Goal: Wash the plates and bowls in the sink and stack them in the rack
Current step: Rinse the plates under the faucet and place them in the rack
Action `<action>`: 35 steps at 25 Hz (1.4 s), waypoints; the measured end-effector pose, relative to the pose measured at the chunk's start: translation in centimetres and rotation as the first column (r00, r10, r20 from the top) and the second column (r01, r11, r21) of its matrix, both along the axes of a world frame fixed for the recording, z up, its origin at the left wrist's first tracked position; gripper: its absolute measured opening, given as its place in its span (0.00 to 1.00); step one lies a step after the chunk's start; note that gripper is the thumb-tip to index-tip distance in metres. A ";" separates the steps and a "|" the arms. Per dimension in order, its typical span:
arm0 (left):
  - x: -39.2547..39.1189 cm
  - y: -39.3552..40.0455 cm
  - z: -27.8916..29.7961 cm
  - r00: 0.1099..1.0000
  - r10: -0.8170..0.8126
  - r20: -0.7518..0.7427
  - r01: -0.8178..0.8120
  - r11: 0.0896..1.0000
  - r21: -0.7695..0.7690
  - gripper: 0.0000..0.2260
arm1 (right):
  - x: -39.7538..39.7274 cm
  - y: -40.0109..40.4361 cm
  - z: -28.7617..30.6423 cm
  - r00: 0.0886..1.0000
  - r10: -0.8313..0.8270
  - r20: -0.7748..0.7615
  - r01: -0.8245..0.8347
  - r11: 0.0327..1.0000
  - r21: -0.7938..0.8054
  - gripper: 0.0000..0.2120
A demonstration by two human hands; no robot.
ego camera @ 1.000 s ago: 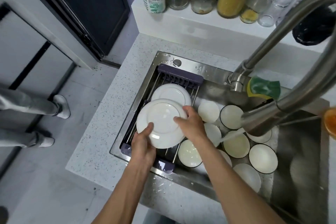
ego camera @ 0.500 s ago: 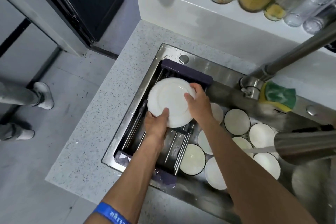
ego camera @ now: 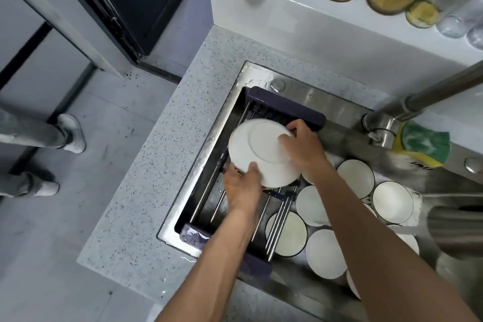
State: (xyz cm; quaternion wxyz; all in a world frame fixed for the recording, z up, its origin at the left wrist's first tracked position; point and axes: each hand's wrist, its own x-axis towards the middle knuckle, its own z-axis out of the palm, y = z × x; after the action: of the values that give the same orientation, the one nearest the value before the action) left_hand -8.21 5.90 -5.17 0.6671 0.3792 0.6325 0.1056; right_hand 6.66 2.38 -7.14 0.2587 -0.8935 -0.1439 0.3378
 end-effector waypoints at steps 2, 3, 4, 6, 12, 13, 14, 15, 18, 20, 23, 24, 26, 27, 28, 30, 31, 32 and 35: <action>-0.5 0.2 0.4 0.974 0.136 0.183 -0.112 0.984 -0.136 0.15 | 0.6 -0.1 0.1 0.999 -0.006 -0.033 0.005 0.999 -0.035 0.11; -0.9 0.2 0.6 0.952 0.186 0.245 -0.143 0.973 -0.182 0.15 | 0.8 -0.3 0.0 0.998 -0.030 -0.049 0.029 0.999 -0.023 0.11; -1.3 0.2 0.9 0.931 0.226 0.287 -0.167 0.962 -0.216 0.14 | 0.7 -0.7 0.0 0.996 -0.064 -0.063 0.064 0.998 -0.001 0.11; -2.2 -0.5 1.2 0.906 0.279 0.319 -0.190 0.940 -0.283 0.14 | 0.2 -1.7 0.0 0.986 -0.135 -0.094 0.141 0.989 0.051 0.12; -3.1 -1.0 -0.6 0.909 0.338 0.243 -0.241 0.903 -0.355 0.15 | -1.0 -2.1 -0.7 0.992 -0.123 -0.029 0.126 0.983 0.133 0.14; -2.7 -0.7 -0.9 0.921 0.326 0.215 -0.247 0.912 -0.328 0.15 | -1.0 -2.0 -0.9 0.994 -0.108 -0.013 0.108 0.985 0.133 0.14; -2.2 -0.4 -0.9 0.931 0.314 0.187 -0.251 0.921 -0.298 0.14 | -0.9 -1.9 -1.0 0.995 -0.096 -0.005 0.096 0.985 0.145 0.15; -1.6 -0.2 -1.1 0.939 0.311 0.144 -0.268 0.929 -0.257 0.13 | -0.8 -1.9 -1.0 0.997 -0.083 0.008 0.081 0.984 0.159 0.17; -0.4 0.3 -1.4 0.961 0.262 0.089 -0.251 0.961 -0.121 0.19 | -0.5 -1.8 -1.0 0.988 0.123 0.090 -0.132 0.987 0.096 0.26; -0.2 0.2 -2.2 0.994 0.111 0.024 -0.110 0.994 -0.020 0.28 | -0.5 -2.0 -1.6 0.922 0.338 0.186 -0.336 0.941 -0.045 0.28; -0.4 0.2 -2.8 0.988 -0.070 -0.140 0.076 0.997 0.034 0.35 | -1.0 -2.8 -2.3 0.925 0.285 0.250 -0.289 0.957 -0.018 0.26; -0.5 0.1 -2.6 0.991 -0.054 -0.122 0.054 0.999 -0.008 0.35 | -1.3 -2.9 -2.5 0.933 0.253 0.254 -0.259 0.966 -0.012 0.26; -0.7 -0.2 -2.1 1.000 0.031 -0.006 -0.031 0.990 -0.138 0.34 | -2.0 -2.6 -2.8 0.938 0.250 0.240 -0.234 0.968 -0.092 0.30; -0.9 -0.3 -2.0 0.998 0.060 0.030 -0.054 0.985 -0.166 0.34 | -2.1 -2.5 -2.7 0.943 0.249 0.222 -0.223 0.965 -0.136 0.31; -1.1 -0.5 -2.0 0.997 0.067 0.046 -0.059 0.985 -0.165 0.34 | -2.0 -2.4 -2.5 0.947 0.241 0.211 -0.211 0.965 -0.154 0.30; -1.4 -0.7 -2.0 0.996 0.059 0.062 -0.050 0.989 -0.140 0.32 | -1.6 -2.8 -2.0 0.945 0.246 0.216 -0.214 0.963 -0.162 0.27; -1.5 -0.7 -2.4 0.997 0.038 0.062 -0.030 0.992 -0.124 0.31 | -1.6 -3.1 -1.7 0.931 0.280 0.234 -0.239 0.953 -0.188 0.25; -1.5 -0.8 -2.4 0.998 0.007 0.057 -0.001 0.995 -0.098 0.29 | -1.7 -3.5 -1.5 0.910 0.319 0.265 -0.264 0.938 -0.223 0.24; -1.3 -0.7 -3.0 0.989 -0.105 -0.105 0.107 0.994 0.009 0.26 | -3.3 -4.3 -1.0 0.893 0.248 0.374 -0.197 0.966 -0.169 0.20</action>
State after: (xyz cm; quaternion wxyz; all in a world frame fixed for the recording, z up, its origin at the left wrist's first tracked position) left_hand -9.51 5.19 -8.13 0.6350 0.4220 0.6447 0.0545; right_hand 3.40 -1.95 -8.18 0.1270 -0.9351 -0.2725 0.1879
